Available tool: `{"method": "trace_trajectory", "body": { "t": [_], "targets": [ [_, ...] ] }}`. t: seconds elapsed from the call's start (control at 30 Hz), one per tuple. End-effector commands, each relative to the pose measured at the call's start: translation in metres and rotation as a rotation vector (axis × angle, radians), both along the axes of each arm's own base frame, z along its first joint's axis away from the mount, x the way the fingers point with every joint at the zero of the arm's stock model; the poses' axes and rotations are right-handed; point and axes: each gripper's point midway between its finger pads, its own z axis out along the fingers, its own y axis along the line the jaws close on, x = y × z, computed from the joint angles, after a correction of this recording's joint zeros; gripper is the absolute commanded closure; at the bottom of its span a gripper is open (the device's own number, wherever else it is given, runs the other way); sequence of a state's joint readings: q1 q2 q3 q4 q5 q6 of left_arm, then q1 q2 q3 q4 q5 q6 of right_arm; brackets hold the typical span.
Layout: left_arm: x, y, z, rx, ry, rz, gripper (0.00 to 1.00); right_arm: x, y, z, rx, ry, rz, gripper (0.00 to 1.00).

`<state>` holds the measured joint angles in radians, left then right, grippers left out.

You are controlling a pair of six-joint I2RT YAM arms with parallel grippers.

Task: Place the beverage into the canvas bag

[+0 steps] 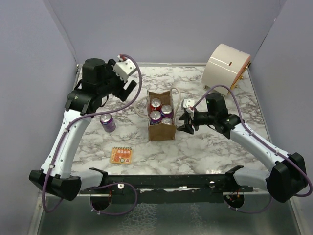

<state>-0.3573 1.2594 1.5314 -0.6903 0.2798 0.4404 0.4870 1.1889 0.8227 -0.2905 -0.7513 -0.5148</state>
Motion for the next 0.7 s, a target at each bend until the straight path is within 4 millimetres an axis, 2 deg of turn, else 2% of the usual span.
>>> {"method": "trace_trajectory", "body": {
  "t": [0.0, 0.13, 0.23, 0.4, 0.5, 0.6, 0.67],
  "targets": [
    [0.006, 0.050, 0.000, -0.055, -0.016, 0.191, 0.19, 0.009, -0.002, 0.028, 0.032, -0.026, -0.059, 0.44],
    [0.010, 0.107, -0.023, -0.012, 0.019, 0.427, 0.11, 0.024, -0.011, 0.047, 0.039, -0.067, -0.149, 0.36],
    [0.003, 0.132, -0.062, 0.047, 0.135, 0.526, 0.09, 0.038, -0.024, 0.059, 0.043, -0.095, -0.238, 0.21],
    [-0.022, 0.141, -0.123, 0.086, 0.381, 0.490, 0.06, 0.047, -0.039, 0.061, 0.039, -0.128, -0.315, 0.00],
    [-0.037, 0.144, -0.152, 0.079, 0.519, 0.436, 0.05, 0.046, -0.039, 0.058, 0.036, -0.128, -0.310, 0.00],
    [-0.051, 0.141, -0.173, 0.078, 0.617, 0.360, 0.04, 0.047, -0.039, 0.053, 0.030, -0.124, -0.308, 0.00],
    [-0.053, 0.143, -0.186, 0.095, 0.644, 0.358, 0.04, 0.047, -0.039, 0.050, 0.026, -0.118, -0.305, 0.00]
  ]
}}
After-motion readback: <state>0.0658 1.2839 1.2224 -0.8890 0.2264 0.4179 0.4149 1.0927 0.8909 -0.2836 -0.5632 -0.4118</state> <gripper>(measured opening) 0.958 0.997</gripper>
